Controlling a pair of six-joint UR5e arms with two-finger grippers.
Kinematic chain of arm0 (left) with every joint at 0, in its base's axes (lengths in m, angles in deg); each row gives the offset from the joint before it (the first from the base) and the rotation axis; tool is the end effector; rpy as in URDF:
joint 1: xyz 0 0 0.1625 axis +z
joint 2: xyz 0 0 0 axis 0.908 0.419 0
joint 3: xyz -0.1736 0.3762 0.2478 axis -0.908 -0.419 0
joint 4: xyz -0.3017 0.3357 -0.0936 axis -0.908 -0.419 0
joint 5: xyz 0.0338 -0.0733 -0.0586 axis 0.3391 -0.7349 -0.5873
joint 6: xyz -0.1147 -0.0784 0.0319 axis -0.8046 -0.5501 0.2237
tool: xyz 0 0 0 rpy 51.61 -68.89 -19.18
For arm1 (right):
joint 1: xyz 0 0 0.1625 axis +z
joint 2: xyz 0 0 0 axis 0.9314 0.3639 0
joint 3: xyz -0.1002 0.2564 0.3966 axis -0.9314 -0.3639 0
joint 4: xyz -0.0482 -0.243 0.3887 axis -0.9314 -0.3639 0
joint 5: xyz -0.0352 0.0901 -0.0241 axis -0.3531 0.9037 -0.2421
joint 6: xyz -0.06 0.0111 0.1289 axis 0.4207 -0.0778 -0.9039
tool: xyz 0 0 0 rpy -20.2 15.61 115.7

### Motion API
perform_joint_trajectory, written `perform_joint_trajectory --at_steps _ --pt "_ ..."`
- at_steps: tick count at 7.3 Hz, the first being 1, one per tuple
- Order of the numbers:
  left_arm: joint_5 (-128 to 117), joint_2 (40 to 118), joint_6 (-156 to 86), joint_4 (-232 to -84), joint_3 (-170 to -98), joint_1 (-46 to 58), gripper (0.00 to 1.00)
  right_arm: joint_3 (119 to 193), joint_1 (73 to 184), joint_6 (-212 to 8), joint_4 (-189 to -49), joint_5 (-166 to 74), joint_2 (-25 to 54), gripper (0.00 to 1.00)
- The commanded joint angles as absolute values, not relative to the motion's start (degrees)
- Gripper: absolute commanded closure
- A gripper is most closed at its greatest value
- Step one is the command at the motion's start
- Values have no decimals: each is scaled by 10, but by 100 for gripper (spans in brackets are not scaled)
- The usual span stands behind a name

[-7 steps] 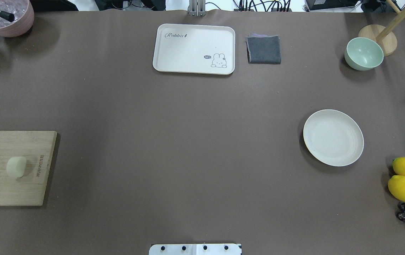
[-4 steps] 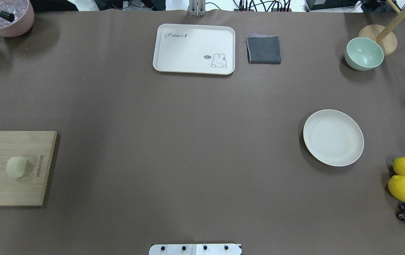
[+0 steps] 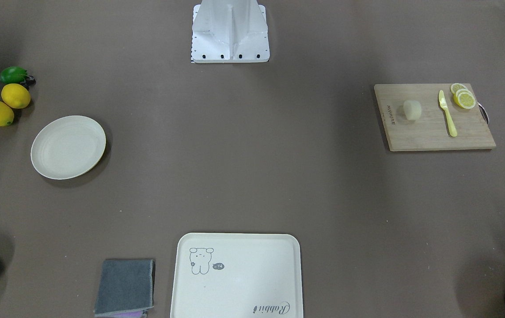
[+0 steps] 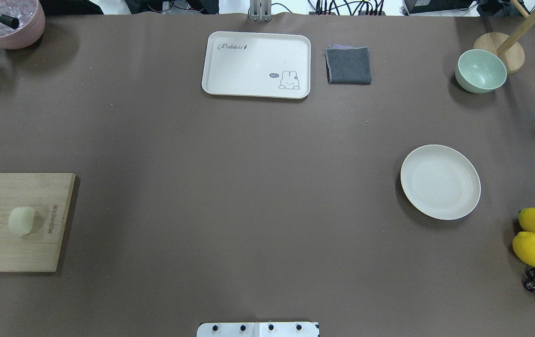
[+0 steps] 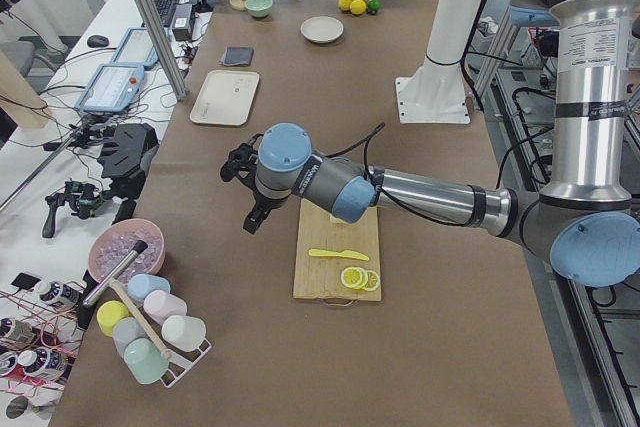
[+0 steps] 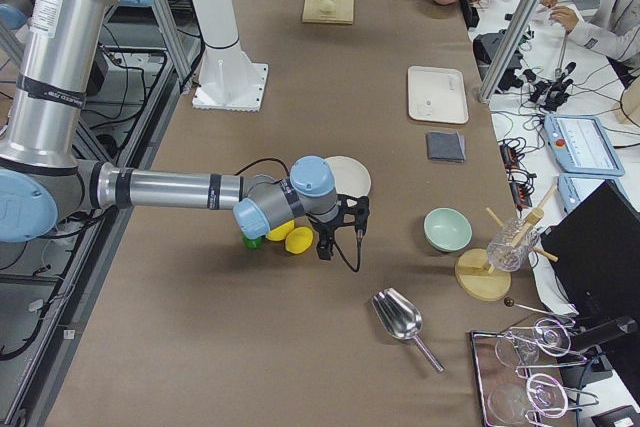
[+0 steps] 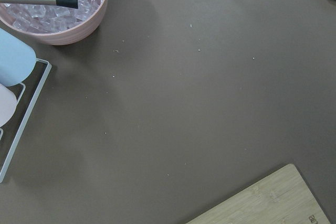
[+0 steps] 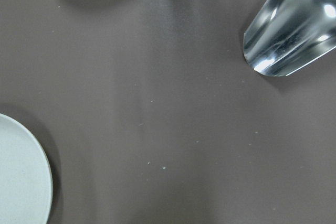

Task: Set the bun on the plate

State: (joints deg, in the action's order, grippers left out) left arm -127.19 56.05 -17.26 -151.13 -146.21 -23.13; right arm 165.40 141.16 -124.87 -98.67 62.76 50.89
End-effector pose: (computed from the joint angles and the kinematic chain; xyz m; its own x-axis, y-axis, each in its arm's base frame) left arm -0.0037 -0.5378 0.5933 0.5850 0.4541 -0.6720 -0.0553 0.8490 0.5256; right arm -0.0969 -0.4370 0.6981 0.6415 0.1077 0.7595 -0.1892 0.9817 0.0206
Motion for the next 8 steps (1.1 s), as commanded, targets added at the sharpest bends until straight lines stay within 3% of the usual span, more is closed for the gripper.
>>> perform_joint_trajectory --at_steps 1,3,4,8 --pt "-1272 560 -172 -1511 -1462 -231 3 1653 1314 -1309 -934 585 501 0" --pt "-1272 560 -172 -1511 -1462 -231 3 1653 1239 -1432 -931 540 454 3" --pt "-1272 560 -172 -1511 -1462 -231 3 1656 1211 -1496 -929 504 449 15" --pt "-1272 560 -173 -1511 -1461 -231 3 1653 1178 -1506 -929 494 450 28"
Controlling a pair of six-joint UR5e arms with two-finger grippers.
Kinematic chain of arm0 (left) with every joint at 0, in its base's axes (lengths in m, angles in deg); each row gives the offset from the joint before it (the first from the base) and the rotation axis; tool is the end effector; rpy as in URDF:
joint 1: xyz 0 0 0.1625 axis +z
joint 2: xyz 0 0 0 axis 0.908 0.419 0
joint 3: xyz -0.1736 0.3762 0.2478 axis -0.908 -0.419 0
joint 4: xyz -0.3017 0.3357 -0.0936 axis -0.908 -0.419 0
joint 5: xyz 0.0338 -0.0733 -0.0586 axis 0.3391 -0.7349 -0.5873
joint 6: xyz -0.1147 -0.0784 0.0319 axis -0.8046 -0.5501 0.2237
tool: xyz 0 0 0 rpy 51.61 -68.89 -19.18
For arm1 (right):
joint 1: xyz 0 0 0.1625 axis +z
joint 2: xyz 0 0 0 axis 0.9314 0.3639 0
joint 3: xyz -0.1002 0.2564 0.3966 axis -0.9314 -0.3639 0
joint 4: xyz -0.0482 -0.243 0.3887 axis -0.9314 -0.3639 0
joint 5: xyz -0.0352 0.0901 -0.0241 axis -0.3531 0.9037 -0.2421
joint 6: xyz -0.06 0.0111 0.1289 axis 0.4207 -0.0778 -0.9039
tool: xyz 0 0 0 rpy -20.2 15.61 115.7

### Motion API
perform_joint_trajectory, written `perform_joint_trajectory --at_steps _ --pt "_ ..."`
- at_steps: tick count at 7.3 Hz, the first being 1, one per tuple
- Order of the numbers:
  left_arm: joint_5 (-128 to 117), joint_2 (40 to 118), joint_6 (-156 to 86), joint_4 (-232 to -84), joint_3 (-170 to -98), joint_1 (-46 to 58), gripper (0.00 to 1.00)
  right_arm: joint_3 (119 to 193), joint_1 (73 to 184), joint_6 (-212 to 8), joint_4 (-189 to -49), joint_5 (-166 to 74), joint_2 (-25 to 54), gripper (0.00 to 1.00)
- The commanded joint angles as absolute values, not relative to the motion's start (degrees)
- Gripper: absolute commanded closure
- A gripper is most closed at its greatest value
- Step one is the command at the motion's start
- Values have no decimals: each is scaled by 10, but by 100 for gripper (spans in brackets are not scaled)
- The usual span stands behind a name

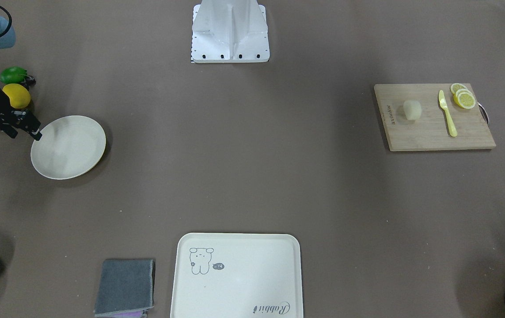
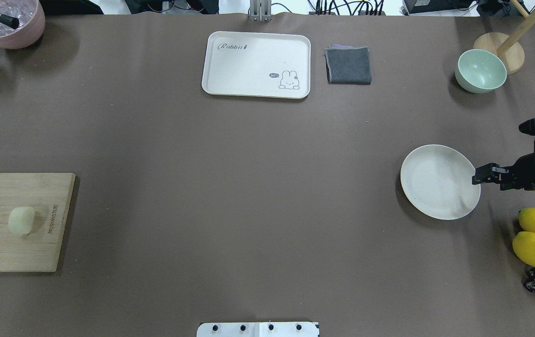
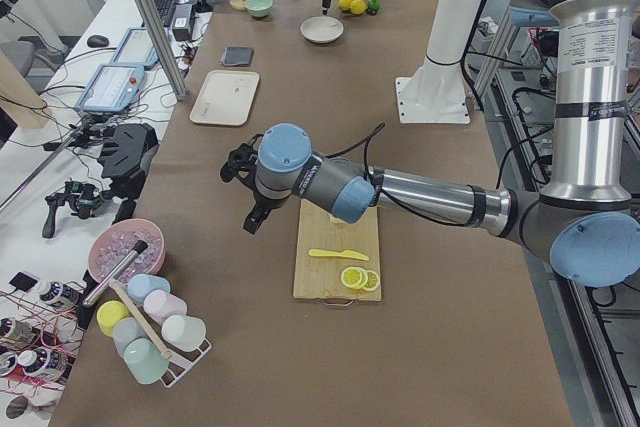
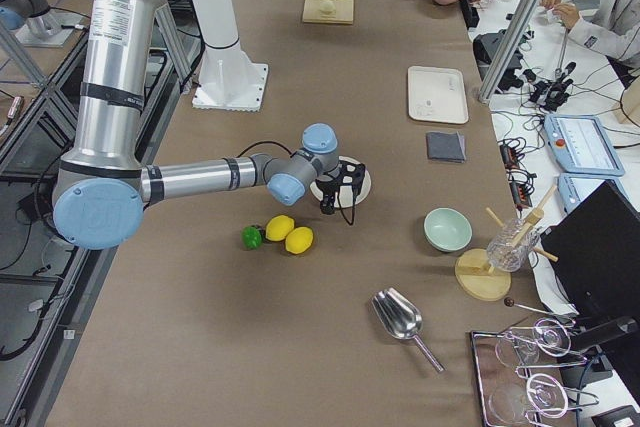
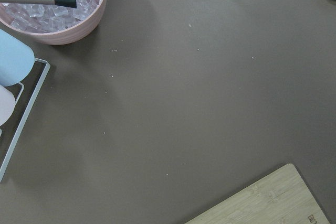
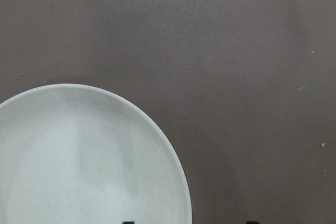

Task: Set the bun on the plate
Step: 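Push the white plate with the right gripper toward the table center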

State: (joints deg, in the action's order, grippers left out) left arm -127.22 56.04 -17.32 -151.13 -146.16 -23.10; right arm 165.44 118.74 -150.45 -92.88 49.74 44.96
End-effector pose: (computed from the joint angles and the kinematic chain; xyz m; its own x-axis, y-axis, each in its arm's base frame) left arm -0.0034 -0.5377 0.5938 0.5844 0.4529 -0.6733 -0.0551 0.8500 0.5240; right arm -0.2792 -0.4357 0.6480 0.6343 0.1780 0.7523 -0.2243 0.9737 -0.0413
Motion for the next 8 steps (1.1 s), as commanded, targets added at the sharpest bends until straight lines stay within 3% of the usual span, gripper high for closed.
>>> perform_joint_trajectory --at_steps 1,3,4,5,6,8 --pt "-1272 560 -173 -1511 -1462 -231 2 1652 1172 -1506 -929 490 450 30" --pt "-1273 560 -173 -1511 -1462 -231 3 1638 1152 -1505 -903 464 454 32" --pt "-1273 560 -173 -1511 -1462 -231 3 1564 1148 -1513 -788 464 456 34" --pt "-1273 560 -172 -1511 -1462 -231 3 1545 1148 -1559 -730 465 452 41" --pt "-1273 560 -172 -1515 -1462 -231 3 1552 1146 -1569 -736 466 449 45" --pt "-1272 560 -172 -1516 -1462 -231 3 1607 1149 -1569 -800 474 452 62"
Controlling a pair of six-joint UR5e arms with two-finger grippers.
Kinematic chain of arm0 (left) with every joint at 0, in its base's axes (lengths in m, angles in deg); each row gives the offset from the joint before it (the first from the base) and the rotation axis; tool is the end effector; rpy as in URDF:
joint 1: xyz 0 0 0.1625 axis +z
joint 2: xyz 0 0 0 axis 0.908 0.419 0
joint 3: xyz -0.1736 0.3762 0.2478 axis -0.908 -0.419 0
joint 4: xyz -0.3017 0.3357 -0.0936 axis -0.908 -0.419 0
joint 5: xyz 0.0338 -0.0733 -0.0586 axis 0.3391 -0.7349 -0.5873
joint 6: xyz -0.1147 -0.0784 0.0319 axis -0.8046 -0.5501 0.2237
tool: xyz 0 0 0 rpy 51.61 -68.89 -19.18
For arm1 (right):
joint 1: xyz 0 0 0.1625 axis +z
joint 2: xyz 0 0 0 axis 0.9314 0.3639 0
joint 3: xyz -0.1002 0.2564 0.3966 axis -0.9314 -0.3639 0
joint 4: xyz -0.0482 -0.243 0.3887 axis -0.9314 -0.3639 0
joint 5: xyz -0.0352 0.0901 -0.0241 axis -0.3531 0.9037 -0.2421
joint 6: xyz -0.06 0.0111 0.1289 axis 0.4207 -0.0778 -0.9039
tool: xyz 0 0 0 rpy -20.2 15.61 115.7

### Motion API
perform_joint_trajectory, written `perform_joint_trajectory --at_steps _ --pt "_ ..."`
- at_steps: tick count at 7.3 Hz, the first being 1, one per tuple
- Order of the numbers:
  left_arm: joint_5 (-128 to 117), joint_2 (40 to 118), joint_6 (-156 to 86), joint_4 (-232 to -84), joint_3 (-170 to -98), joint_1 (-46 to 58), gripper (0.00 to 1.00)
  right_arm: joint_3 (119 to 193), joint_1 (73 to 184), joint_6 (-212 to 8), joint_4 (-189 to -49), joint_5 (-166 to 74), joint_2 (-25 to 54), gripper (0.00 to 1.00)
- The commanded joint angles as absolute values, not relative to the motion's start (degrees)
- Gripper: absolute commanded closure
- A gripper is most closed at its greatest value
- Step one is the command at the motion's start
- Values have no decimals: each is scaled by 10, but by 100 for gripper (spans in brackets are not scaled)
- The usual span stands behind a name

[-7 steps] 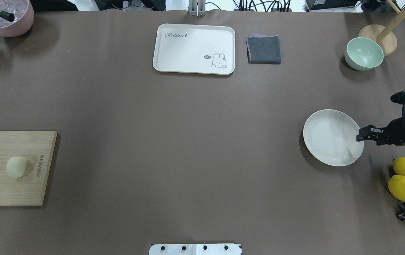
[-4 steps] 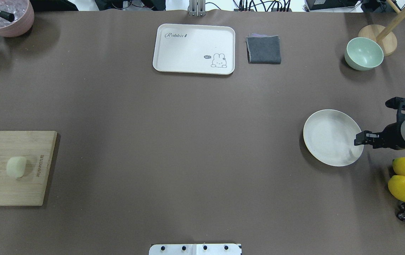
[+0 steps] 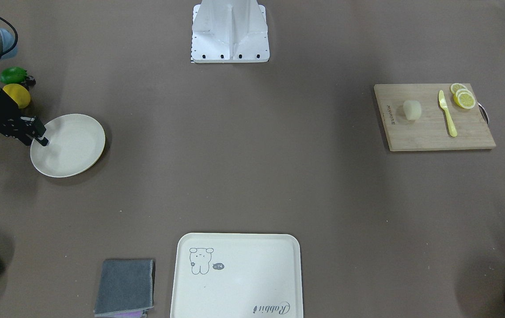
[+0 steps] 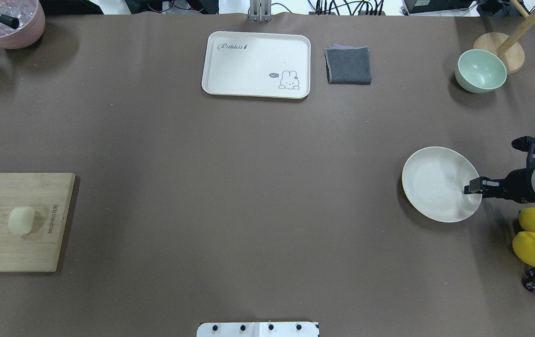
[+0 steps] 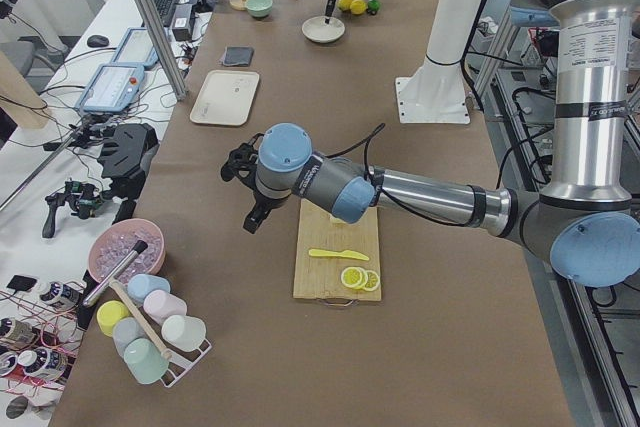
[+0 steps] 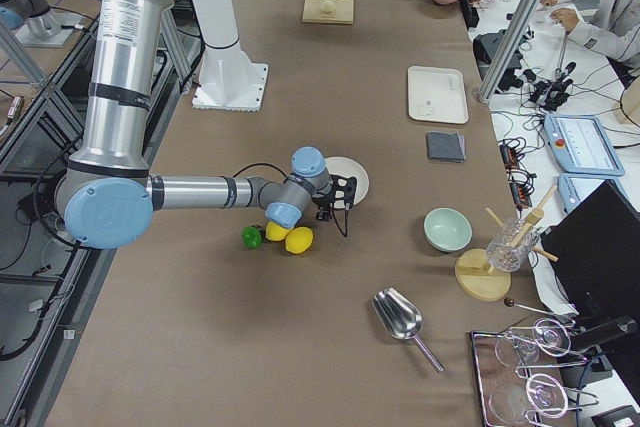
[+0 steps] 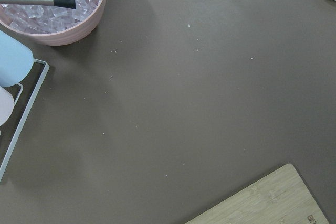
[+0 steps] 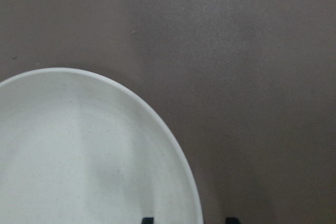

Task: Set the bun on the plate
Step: 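Push the white plate with the right gripper toward the table center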

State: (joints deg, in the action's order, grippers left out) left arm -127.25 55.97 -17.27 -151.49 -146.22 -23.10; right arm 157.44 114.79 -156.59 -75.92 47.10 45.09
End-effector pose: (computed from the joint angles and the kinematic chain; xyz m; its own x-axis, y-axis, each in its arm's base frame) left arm -0.0034 -0.5373 0.5930 0.5839 0.4579 -0.6704 -0.0555 0.8463 0.5298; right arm -0.3054 -0.4206 0.6877 0.5525 0.1539 0.8191 -0.2513 0.9678 -0.0123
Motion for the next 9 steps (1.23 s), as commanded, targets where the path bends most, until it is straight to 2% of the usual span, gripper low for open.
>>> perform_joint_trajectory --at_steps 1,3,4,7,9 --pt "-1272 560 -172 -1516 -1462 -231 3 1614 1148 -1570 -813 472 452 69" --pt "-1272 555 -172 -1516 -1463 -231 3 1614 1145 -1570 -813 467 456 95" --pt "-1272 555 -172 -1516 -1463 -231 3 1614 1145 -1570 -813 467 456 100" --pt "-1272 554 -172 -1516 -1463 -231 3 1634 1144 -1601 -820 465 435 100" --pt "-1272 555 -173 -1516 -1462 -230 3 1641 1133 -1676 -869 458 359 100"
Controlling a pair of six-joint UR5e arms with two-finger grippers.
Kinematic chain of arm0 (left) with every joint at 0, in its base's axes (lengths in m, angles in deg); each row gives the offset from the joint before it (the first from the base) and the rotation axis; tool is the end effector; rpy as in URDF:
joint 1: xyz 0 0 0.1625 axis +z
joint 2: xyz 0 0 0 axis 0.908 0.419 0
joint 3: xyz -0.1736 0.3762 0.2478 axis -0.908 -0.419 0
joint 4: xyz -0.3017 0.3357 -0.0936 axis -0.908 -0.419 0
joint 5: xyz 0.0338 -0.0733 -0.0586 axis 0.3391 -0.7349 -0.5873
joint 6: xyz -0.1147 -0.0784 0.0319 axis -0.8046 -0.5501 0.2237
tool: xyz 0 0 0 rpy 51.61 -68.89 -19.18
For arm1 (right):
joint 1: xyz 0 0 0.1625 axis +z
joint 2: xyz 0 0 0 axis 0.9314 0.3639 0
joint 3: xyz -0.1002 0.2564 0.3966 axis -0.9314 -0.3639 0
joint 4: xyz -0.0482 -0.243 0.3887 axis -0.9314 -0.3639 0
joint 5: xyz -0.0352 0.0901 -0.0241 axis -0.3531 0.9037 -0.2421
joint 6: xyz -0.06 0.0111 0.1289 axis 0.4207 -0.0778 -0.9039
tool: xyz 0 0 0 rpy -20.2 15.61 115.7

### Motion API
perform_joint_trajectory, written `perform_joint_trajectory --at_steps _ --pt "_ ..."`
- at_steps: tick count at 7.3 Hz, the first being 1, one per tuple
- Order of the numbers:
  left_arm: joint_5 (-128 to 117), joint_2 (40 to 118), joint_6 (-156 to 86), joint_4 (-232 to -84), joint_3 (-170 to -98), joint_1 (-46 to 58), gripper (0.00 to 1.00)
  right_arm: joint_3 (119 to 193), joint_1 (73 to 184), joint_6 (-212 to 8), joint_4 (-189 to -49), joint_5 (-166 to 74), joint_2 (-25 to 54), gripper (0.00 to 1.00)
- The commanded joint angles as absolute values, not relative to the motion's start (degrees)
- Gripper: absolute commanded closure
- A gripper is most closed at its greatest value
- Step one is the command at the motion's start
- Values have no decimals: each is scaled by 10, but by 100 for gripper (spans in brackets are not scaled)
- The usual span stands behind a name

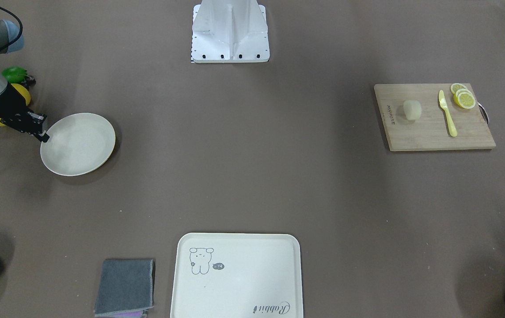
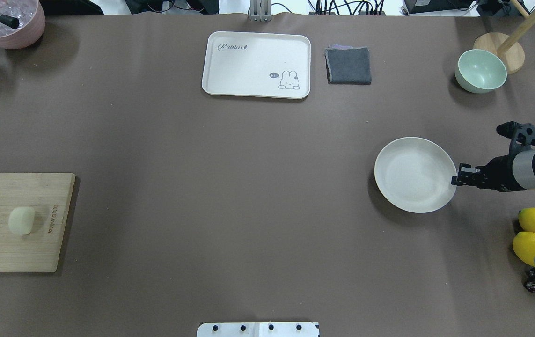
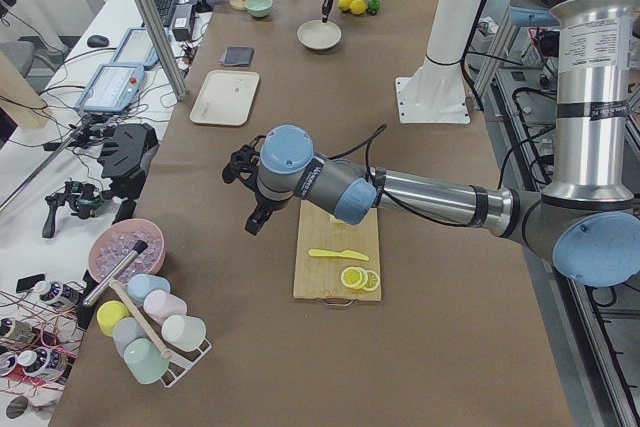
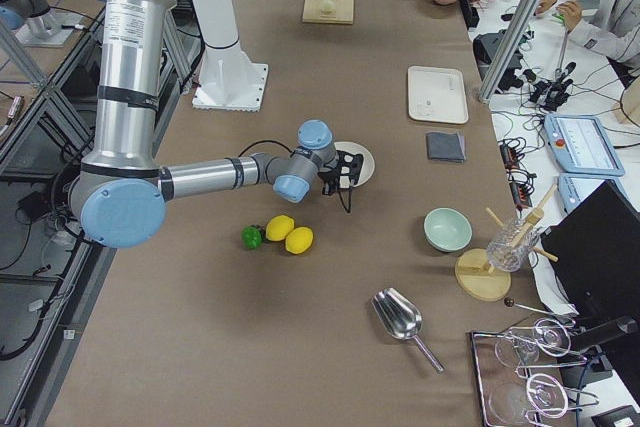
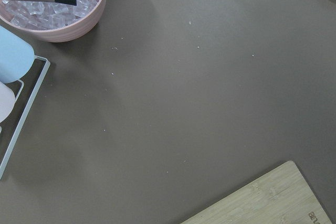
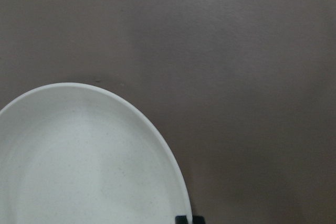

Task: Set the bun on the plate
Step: 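Push the white plate with the right gripper toward the table center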

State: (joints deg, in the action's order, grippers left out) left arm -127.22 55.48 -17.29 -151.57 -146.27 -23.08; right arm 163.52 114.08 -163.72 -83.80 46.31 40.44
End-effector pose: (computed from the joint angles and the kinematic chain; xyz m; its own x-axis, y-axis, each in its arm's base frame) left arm -0.0033 -0.5336 0.5970 0.5843 0.4535 -0.6731 -0.0557 0.8498 0.5242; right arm -0.3376 -0.4467 0.6031 0.4939 0.2378 0.8364 -0.3137 0.9458 -0.0837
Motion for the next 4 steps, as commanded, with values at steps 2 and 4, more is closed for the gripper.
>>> perform_joint_trajectory --at_steps 2,4 --pt "-1273 555 -174 -1516 -1462 -229 3 1643 1070 -1755 -898 361 281 100" --pt "-1273 555 -174 -1516 -1462 -229 3 1663 1014 -1759 -1050 303 170 100"
